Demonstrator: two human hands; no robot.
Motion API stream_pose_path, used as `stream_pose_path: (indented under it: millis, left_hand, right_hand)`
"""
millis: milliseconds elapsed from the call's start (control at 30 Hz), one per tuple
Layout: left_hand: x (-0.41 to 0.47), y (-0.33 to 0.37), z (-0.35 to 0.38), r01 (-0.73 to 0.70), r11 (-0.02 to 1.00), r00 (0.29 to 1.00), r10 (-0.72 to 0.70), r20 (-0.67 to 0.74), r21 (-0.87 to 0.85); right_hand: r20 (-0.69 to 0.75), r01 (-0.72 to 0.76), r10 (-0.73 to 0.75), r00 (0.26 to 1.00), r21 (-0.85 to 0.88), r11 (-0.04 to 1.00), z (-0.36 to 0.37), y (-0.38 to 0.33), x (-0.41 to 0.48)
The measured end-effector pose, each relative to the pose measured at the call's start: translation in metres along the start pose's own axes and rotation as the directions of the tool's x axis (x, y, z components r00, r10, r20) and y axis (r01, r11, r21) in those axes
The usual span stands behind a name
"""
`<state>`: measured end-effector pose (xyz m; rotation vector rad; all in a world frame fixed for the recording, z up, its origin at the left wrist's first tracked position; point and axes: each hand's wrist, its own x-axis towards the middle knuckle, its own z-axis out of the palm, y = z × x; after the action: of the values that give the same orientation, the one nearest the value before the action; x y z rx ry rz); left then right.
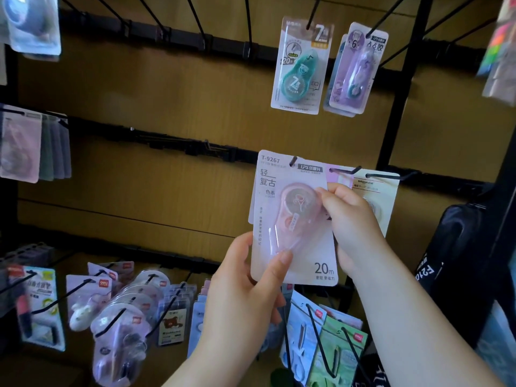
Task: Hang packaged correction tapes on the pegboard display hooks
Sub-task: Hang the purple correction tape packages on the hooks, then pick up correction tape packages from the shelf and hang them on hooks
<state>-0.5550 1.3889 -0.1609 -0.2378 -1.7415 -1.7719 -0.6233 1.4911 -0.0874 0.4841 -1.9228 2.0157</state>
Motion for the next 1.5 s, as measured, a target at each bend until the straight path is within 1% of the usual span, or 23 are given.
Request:
stream_pose_path:
  millis: [67, 100, 167, 233, 333, 467, 600, 667, 733, 833, 933, 967, 1033, 1100, 1167, 1200, 1267, 1300, 1367, 1433, 1500]
  left_hand:
    - [0.004, -0.004, 0.000, -0.001, 1.000, 1.000, 0.001, 0.010, 0.013]
    - [0.007, -0.007, 0.000, -0.001, 1.000, 1.000, 0.001, 0.027, 0.029]
    - [0.014, -0.017, -0.001, 0.015, 0.998, 0.998, -0.019, 0.053, 0.063]
    - [0.021, -0.028, -0.001, 0.062, 0.995, 0.995, -0.068, 0.069, 0.080]
    - [0.033, -0.041, 0.001, 0.144, 0.987, 0.985, -0.150, 0.084, 0.072]
    - [0.052, -0.051, 0.010, 0.217, 0.974, 0.972, -0.222, 0.079, 0.062]
    - [0.074, -0.062, 0.017, 0.277, 0.954, 0.956, -0.285, 0.070, 0.115]
    - [0.086, -0.067, 0.018, 0.313, 0.940, 0.943, -0.324, 0.071, 0.133]
    - [0.097, -0.073, 0.019, 0.336, 0.928, 0.934, -0.350, 0.071, 0.162]
    - [0.111, -0.080, 0.021, 0.340, 0.909, 0.928, -0.365, 0.069, 0.243]
    - [0.113, -0.087, 0.021, 0.373, 0.875, 0.912, -0.407, 0.052, 0.308]
    - [0.111, -0.090, 0.019, 0.392, 0.863, 0.902, -0.428, 0.051, 0.318]
    - [0.103, -0.093, 0.014, 0.414, 0.858, 0.891, -0.450, 0.058, 0.304]
    - [0.085, -0.091, 0.007, 0.384, 0.888, 0.903, -0.419, 0.098, 0.255]
    - [0.057, -0.087, -0.006, 0.330, 0.927, 0.913, -0.361, 0.190, 0.179]
    - [0.040, -0.085, -0.013, 0.319, 0.937, 0.907, -0.345, 0.240, 0.141]
    - [0.001, -0.086, -0.033, 0.356, 0.930, 0.879, -0.365, 0.306, 0.088]
    - [-0.020, -0.090, -0.044, 0.388, 0.918, 0.865, -0.395, 0.308, 0.085]
    - [-0.061, -0.106, -0.064, 0.467, 0.875, 0.834, -0.484, 0.264, 0.128]
    - [-0.096, -0.126, -0.081, 0.568, 0.793, 0.769, -0.606, 0.203, 0.219]
    - [-0.123, -0.148, -0.094, 0.683, 0.676, 0.677, -0.728, 0.108, 0.276]
  right_hand:
    - [-0.016, 0.001, -0.001, 1.000, 0.010, 1.000, 0.000, 0.001, 0.002]
    - [-0.029, 0.019, -0.020, 0.999, -0.011, 1.000, 0.000, 0.002, 0.004]
    - [-0.042, 0.084, -0.091, 0.995, -0.145, 0.986, 0.000, 0.004, 0.008]
    - [-0.032, 0.149, -0.165, 0.986, -0.296, 0.944, 0.001, 0.007, 0.012]
    - [-0.026, 0.204, -0.238, 0.971, -0.428, 0.880, 0.003, 0.015, 0.022]
    - [-0.038, 0.240, -0.299, 0.954, -0.502, 0.831, 0.006, 0.022, 0.041]
    - [-0.064, 0.232, -0.329, 0.942, -0.583, 0.779, 0.012, 0.029, 0.061]
    - [-0.076, 0.218, -0.326, 0.942, -0.601, 0.769, 0.015, 0.033, 0.070]
    - [-0.084, 0.191, -0.307, 0.948, -0.622, 0.759, 0.018, 0.036, 0.077]
    - [-0.090, 0.150, -0.286, 0.954, -0.682, 0.716, 0.019, 0.037, 0.082]
    - [-0.069, 0.114, -0.249, 0.966, -0.750, 0.652, 0.019, 0.039, 0.086]
    - [-0.054, 0.115, -0.235, 0.971, -0.753, 0.648, 0.018, 0.042, 0.087]
    - [-0.026, 0.109, -0.184, 0.983, -0.723, 0.683, 0.018, 0.048, 0.085]
    - [0.002, 0.074, -0.099, 0.995, -0.678, 0.731, 0.015, 0.054, 0.072]
    - [0.058, 0.073, -0.046, 0.997, -0.667, 0.741, 0.011, 0.062, 0.053]
    - [0.083, 0.079, -0.032, 0.996, -0.668, 0.740, 0.009, 0.065, 0.042]
    - [0.131, 0.076, 0.016, 0.991, -0.667, 0.741, 0.006, 0.074, 0.017]
    - [0.158, 0.068, 0.049, 0.986, -0.656, 0.752, 0.005, 0.079, 0.003]
    - [0.213, 0.050, 0.109, 0.971, -0.628, 0.776, 0.004, 0.093, -0.028]
    - [0.274, 0.022, 0.194, 0.942, -0.627, 0.779, 0.006, 0.115, -0.058]
    - [0.337, -0.027, 0.314, 0.888, -0.642, 0.766, 0.010, 0.145, -0.087]
